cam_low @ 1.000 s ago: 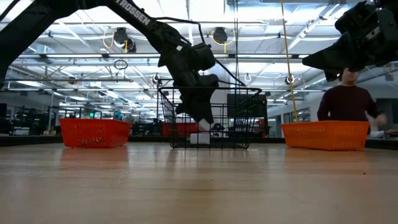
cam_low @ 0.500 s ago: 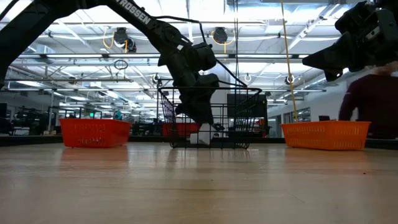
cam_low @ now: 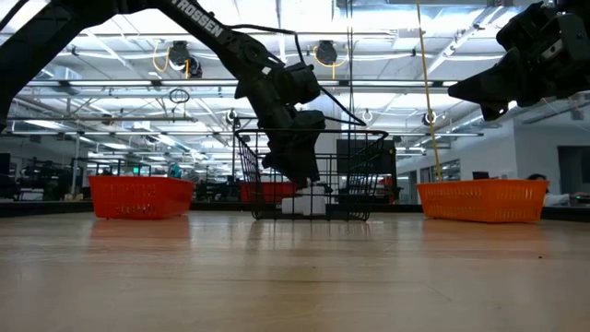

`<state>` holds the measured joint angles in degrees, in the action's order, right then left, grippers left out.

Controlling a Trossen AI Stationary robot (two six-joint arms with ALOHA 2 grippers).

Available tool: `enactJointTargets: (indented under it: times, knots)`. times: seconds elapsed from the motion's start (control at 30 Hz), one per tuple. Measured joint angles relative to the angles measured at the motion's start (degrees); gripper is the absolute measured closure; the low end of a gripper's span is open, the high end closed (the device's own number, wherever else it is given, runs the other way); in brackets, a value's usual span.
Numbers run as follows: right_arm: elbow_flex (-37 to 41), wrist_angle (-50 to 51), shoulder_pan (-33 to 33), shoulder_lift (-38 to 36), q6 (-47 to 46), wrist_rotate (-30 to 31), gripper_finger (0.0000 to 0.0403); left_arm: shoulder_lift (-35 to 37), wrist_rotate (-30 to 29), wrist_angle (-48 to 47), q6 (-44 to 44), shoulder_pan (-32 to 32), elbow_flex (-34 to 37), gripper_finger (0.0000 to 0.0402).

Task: Pick and place items into bin
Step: Return to Home Position

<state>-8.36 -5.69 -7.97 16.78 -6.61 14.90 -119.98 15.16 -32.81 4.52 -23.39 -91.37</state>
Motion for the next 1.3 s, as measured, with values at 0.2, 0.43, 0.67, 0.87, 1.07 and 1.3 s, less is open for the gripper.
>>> enactJointTargets:
  times: [0.2, 0.43, 0.67, 0.87, 1.07, 1.3]
  knots:
    - [0.0, 0.0, 0.0, 0.0, 0.0, 0.0, 0.0403, 2.4, 2.5, -1.1, -0.6, -1.5, 0.1, 0.0192]
    - [0.0, 0.0, 0.0, 0.0, 0.0, 0.0, 0.0403, 11.4, 2.8, -1.8, -2.0, -1.1, 0.0, 0.0193]
    - [0.0, 0.0, 0.0, 0.0, 0.0, 0.0, 0.0403, 16.8, 3.2, 0.3, -10.2, 0.8, 3.1, 0.0208]
    - [0.0, 0.0, 0.0, 0.0, 0.0, 0.0, 0.0403, 23.0, 6.5, 8.1, -9.2, 1.9, 15.2, 0.0227]
    - [0.0, 0.0, 0.0, 0.0, 0.0, 0.0, 0.0403, 31.9, 2.5, 14.7, -6.7, 4.5, 27.3, 0.0275]
    - [0.0, 0.0, 0.0, 0.0, 0.0, 0.0, 0.0403, 44.0, 2.8, 35.2, -5.5, 5.2, 43.9, 0.0391]
